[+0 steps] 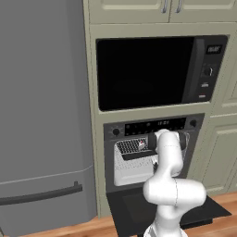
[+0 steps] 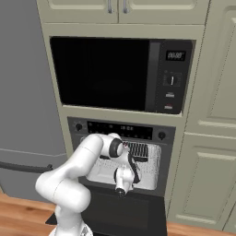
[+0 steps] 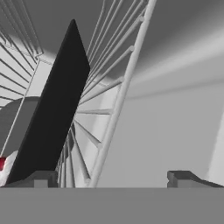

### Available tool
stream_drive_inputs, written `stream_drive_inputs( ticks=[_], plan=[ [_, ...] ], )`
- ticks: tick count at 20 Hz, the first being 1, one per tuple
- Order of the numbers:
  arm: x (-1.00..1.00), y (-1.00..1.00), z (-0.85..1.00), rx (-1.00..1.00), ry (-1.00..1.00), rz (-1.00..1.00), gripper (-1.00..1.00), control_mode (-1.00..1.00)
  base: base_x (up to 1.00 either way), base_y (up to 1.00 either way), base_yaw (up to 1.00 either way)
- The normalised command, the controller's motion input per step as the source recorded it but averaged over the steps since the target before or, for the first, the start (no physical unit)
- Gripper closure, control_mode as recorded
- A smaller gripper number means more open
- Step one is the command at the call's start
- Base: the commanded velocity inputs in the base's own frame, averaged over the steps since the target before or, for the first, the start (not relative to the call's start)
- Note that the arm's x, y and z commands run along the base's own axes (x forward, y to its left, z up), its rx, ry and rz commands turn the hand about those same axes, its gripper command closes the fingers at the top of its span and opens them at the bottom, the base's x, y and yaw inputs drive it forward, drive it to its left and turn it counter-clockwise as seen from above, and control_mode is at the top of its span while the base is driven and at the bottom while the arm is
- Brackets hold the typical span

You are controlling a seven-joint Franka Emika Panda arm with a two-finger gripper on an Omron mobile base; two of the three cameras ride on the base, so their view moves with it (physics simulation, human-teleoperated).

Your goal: Take the baked cake out of the oven and place it on the plate for cooling. Then close the oven door.

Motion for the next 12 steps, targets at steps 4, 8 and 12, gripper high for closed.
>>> stream_drive_inputs(
  ticks=[4, 8, 12],
  plan=[
    [0.3, 0.1, 0.0, 0.04, 0.0, 0.0, -1.0, -1.0, 0.0, 0.0, 0.0],
    [0.17, 0.14, 0.0, 0.0, 0.0, 0.0, -1.0, -1.0, 0.0, 0.0, 0.0],
    [0.0, 0.0, 0.0, 0.0, 0.0, 0.0, -1.0, -1.0, 0.0, 0.0, 0.0]
  ],
)
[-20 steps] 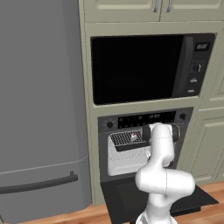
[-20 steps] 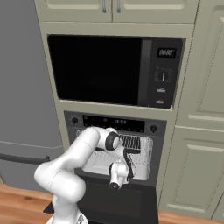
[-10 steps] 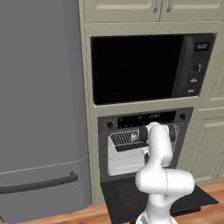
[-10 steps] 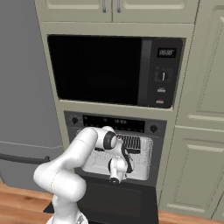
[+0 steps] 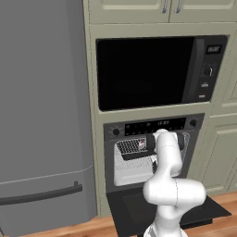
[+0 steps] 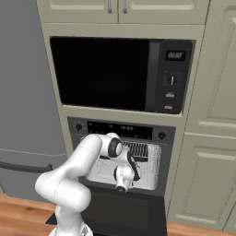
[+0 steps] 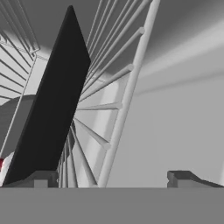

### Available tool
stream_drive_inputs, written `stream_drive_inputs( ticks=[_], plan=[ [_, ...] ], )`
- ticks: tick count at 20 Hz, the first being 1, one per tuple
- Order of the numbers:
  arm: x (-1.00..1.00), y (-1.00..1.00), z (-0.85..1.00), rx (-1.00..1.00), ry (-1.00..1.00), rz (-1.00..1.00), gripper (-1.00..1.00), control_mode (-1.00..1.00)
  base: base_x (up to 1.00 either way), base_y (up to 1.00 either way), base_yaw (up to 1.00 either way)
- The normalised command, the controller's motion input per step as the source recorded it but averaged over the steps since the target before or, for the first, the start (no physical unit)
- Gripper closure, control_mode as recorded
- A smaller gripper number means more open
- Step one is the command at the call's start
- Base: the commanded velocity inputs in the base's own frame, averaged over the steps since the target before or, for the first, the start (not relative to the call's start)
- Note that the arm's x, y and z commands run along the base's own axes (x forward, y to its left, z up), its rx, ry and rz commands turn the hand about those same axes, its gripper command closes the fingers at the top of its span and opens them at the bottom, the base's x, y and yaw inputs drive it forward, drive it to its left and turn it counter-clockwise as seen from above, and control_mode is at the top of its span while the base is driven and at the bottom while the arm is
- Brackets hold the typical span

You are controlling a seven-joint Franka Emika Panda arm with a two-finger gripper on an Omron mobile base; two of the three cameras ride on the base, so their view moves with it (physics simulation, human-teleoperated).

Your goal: Take the baked cake out of the oven and place it on the plate for cooling. Then close the oven door.

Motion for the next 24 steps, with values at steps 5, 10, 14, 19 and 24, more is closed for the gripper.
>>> stream_drive_inputs(
  ticks=[5, 10, 14, 19, 24],
  plan=[
    [0.04, 0.0, 0.0, 0.0, 0.0, 0.0, -1.0, -1.0, 0.0, 0.0, 0.0],
    [0.03, 0.01, 0.0, 0.0, 0.0, 0.0, 1.0, -1.0, 0.0, 0.0, 0.0],
    [0.0, 0.0, 0.0, 0.0, 0.0, 0.0, 1.0, -1.0, 0.0, 0.0, 0.0],
    [0.0, 0.0, 0.0, 0.0, 0.0, 0.0, 1.0, -1.0, 0.0, 0.0, 0.0],
    [0.0, 0.0, 0.0, 0.0, 0.0, 0.0, 1.0, -1.0, 0.0, 0.0, 0.0]
  ],
)
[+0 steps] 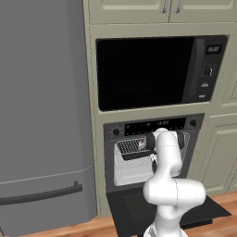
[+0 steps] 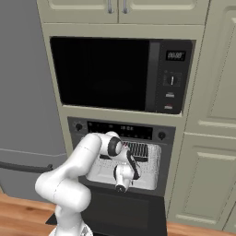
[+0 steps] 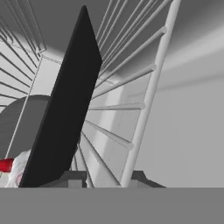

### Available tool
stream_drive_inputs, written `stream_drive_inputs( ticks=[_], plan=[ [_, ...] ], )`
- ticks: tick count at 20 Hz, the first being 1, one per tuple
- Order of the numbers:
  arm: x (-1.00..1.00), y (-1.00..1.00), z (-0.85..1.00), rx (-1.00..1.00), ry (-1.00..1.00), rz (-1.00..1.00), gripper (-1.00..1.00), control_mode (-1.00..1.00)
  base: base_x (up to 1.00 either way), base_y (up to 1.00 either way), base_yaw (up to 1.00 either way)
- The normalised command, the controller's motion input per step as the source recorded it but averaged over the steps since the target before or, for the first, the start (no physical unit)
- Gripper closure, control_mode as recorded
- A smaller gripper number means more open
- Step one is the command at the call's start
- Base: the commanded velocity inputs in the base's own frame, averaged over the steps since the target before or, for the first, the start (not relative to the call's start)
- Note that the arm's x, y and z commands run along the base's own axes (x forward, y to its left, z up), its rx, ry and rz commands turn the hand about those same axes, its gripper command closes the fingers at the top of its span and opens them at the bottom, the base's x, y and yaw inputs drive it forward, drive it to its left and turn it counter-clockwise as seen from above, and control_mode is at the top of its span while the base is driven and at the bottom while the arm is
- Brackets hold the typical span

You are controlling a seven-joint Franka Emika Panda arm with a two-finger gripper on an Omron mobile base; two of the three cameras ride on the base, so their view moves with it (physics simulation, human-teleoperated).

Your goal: Take the baked cake out of the oven and place it on the plate for cooling. Then close the oven door.

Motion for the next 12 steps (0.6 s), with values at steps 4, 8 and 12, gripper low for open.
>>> stream_drive_inputs(
  ticks=[4, 8, 12],
  plan=[
    [-0.03, -0.06, 0.0, 0.0, 0.03, 0.0, 1.0, -1.0, 0.0, 0.0, 0.0],
    [-0.27, -0.3, -0.08, 0.0, 0.13, 0.0, 1.0, -1.0, 0.0, 0.0, 0.0],
    [-0.36, -0.43, -0.09, 0.0, 0.13, 0.0, 1.0, -1.0, 0.0, 0.0, 0.0]
  ],
)
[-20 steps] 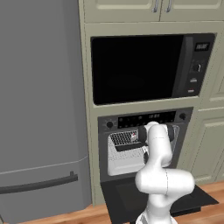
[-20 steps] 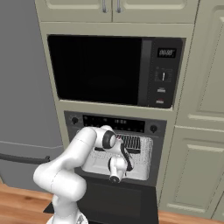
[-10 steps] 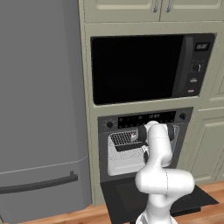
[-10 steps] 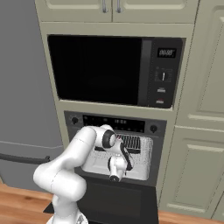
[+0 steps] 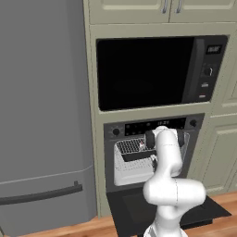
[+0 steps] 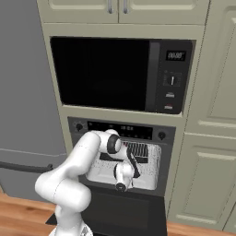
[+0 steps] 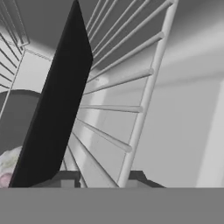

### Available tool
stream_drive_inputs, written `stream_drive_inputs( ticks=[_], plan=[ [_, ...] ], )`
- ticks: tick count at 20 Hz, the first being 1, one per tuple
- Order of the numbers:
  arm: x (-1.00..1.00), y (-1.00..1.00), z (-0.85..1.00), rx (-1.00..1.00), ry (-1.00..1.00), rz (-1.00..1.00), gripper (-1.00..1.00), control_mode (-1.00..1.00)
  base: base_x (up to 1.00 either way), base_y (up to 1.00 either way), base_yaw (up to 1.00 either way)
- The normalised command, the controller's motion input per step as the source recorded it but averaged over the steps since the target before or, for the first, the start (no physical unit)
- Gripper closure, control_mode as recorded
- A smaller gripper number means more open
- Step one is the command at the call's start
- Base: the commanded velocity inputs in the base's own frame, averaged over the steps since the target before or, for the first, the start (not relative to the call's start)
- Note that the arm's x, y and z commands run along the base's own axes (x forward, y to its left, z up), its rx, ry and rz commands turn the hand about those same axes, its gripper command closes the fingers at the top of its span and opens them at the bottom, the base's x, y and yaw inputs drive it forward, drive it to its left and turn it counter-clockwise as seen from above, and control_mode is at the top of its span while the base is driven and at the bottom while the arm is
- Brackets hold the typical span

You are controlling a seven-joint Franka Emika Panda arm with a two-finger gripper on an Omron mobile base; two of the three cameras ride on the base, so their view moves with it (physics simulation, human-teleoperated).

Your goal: Take the baked cake out of the oven and place it on the plate for cooling. Then close the oven door.

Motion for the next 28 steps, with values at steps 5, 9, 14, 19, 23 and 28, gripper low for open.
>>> stream_drive_inputs(
  ticks=[5, 9, 14, 19, 23, 28],
  plan=[
    [-0.33, -0.3, -0.04, -0.03, 0.23, 0.01, 1.0, -1.0, 0.0, 0.0, 0.0],
    [-0.39, -0.21, -0.13, -0.07, 0.33, 0.02, 1.0, -1.0, 0.0, 0.0, 0.0],
    [-0.51, -0.34, -0.41, -0.02, 0.27, 0.03, 1.0, -1.0, 0.0, 0.0, 0.0],
    [-0.65, -0.38, -0.5, 0.0, 0.22, 0.01, 1.0, -1.0, 0.0, 0.0, 0.0],
    [-0.81, -0.38, -0.6, 0.0, 0.23, 0.01, 1.0, -1.0, 0.0, 0.0, 0.0],
    [-0.94, -0.41, -0.71, 0.0, 0.21, 0.01, 1.0, -1.0, 0.0, 0.0, 0.0]
  ],
)
